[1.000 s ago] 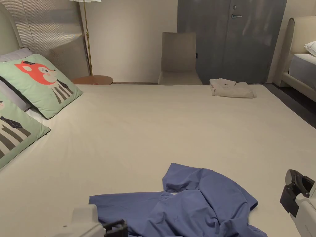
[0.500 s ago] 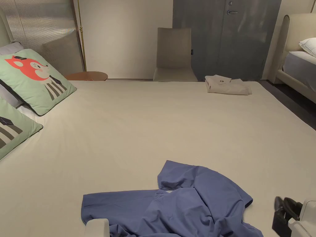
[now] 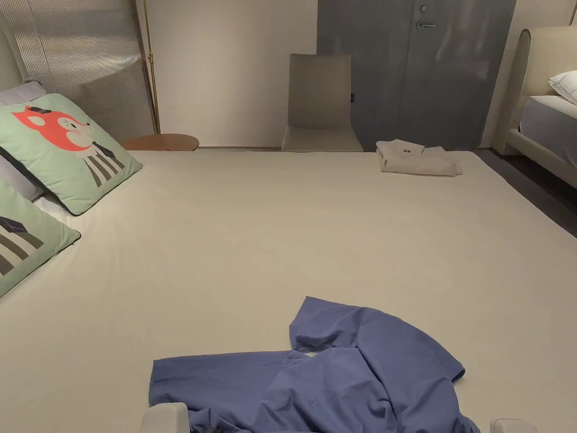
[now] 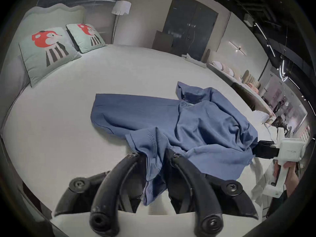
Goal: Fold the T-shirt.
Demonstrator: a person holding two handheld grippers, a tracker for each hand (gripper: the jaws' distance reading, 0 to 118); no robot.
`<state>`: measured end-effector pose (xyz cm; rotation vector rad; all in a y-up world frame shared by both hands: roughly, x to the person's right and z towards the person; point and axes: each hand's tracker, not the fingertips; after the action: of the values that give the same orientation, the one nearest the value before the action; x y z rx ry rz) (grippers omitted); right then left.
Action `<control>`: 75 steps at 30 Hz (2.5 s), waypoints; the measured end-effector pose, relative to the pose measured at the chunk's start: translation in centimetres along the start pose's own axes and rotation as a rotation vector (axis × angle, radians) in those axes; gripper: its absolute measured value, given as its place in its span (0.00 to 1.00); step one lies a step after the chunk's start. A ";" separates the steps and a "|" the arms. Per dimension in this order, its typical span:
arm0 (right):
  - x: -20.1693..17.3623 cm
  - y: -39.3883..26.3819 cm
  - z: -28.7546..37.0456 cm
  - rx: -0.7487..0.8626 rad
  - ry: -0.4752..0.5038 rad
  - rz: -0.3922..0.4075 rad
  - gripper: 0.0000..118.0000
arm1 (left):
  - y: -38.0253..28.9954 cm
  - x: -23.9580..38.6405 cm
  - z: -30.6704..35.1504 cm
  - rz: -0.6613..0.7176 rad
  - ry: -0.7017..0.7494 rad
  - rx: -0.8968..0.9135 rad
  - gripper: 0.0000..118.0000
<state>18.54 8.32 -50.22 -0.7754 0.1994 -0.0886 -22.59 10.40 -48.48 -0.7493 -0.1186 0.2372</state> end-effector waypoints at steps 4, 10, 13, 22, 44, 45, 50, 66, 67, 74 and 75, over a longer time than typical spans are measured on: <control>-0.5 1.8 2.7 0.114 -0.024 0.042 0.11 | 1.7 -0.3 2.1 0.012 -0.014 0.061 0.14; 0.0 7.5 9.4 0.369 0.021 -0.062 0.10 | 7.8 -0.8 6.9 0.012 -0.027 0.241 0.14; -0.5 11.1 12.8 0.492 0.074 -0.090 0.09 | 11.9 -0.7 9.6 -0.005 -0.048 0.327 0.14; -2.6 23.9 18.6 0.745 0.073 -0.051 0.09 | 26.1 0.9 13.9 -0.085 -0.049 0.521 0.14; -1.0 45.8 13.7 0.918 -0.090 0.040 0.09 | 49.4 4.9 5.2 -0.068 -0.049 0.731 0.14; -1.0 46.1 13.2 0.916 -0.093 0.039 0.09 | 49.5 4.8 4.6 -0.062 -0.051 0.736 0.14; -0.7 46.4 10.4 0.884 -0.114 0.043 0.09 | 49.2 4.4 1.5 -0.040 -0.030 0.731 0.14; -1.7 35.1 7.4 0.696 -0.086 0.027 0.09 | 36.8 1.0 -1.2 -0.027 0.051 0.519 0.14; -2.1 33.8 7.9 0.679 -0.081 0.019 0.09 | 35.5 0.8 -0.8 -0.026 0.055 0.506 0.14; -2.9 25.7 11.7 0.575 -0.062 -0.015 0.09 | 26.2 -0.6 3.3 0.003 0.053 0.407 0.14; -3.0 24.6 12.1 0.555 -0.061 -0.018 0.09 | 25.0 -0.7 3.7 0.007 0.053 0.395 0.14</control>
<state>18.28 34.58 -58.68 -0.2268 0.1008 -0.1300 -28.28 30.30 -62.94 -0.3627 -0.0164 0.2381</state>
